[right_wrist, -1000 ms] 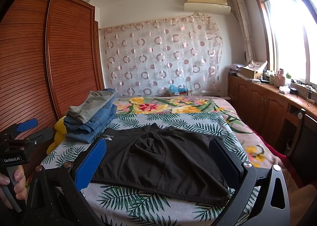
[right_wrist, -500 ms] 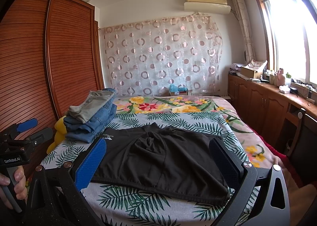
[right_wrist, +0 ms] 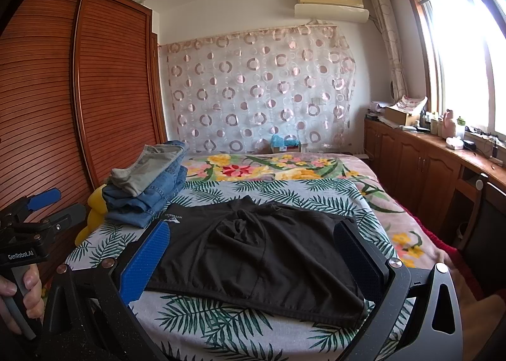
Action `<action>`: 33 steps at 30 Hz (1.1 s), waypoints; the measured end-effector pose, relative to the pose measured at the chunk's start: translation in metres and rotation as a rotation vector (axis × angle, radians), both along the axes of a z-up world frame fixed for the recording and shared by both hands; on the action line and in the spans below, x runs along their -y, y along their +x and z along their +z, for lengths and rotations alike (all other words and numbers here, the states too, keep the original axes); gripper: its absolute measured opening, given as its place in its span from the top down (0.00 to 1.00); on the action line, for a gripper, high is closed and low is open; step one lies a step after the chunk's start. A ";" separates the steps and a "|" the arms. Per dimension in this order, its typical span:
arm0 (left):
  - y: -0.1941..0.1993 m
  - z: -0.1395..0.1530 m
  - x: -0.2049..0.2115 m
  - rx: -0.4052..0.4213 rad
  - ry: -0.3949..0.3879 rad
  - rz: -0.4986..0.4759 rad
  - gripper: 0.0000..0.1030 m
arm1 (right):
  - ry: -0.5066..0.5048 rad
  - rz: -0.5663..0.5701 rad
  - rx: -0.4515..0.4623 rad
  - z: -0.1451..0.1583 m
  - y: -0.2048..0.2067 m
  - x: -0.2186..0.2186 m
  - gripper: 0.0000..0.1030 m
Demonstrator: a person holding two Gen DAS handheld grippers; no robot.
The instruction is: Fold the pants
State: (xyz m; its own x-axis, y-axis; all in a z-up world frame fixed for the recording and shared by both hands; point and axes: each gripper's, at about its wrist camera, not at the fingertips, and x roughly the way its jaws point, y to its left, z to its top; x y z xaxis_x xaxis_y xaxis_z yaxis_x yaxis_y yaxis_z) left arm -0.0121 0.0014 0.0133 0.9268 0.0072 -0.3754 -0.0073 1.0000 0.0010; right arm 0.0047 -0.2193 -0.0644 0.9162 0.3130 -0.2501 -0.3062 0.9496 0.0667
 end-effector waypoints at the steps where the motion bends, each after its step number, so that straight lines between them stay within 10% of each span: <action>1: 0.000 0.000 0.000 -0.002 0.000 0.000 0.00 | -0.002 0.000 0.000 0.000 0.000 0.000 0.00; 33: 0.043 -0.073 -0.022 -0.211 -0.042 0.012 0.00 | -0.074 -0.081 -0.152 -0.021 0.027 0.011 0.00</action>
State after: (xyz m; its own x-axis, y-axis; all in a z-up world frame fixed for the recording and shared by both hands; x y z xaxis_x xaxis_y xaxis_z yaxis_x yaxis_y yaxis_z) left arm 0.0311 0.0230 -0.0595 0.8278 -0.0017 -0.5611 -0.0233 0.9990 -0.0375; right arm 0.0321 -0.2299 -0.0852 0.8876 0.2151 -0.4073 -0.2201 0.9748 0.0352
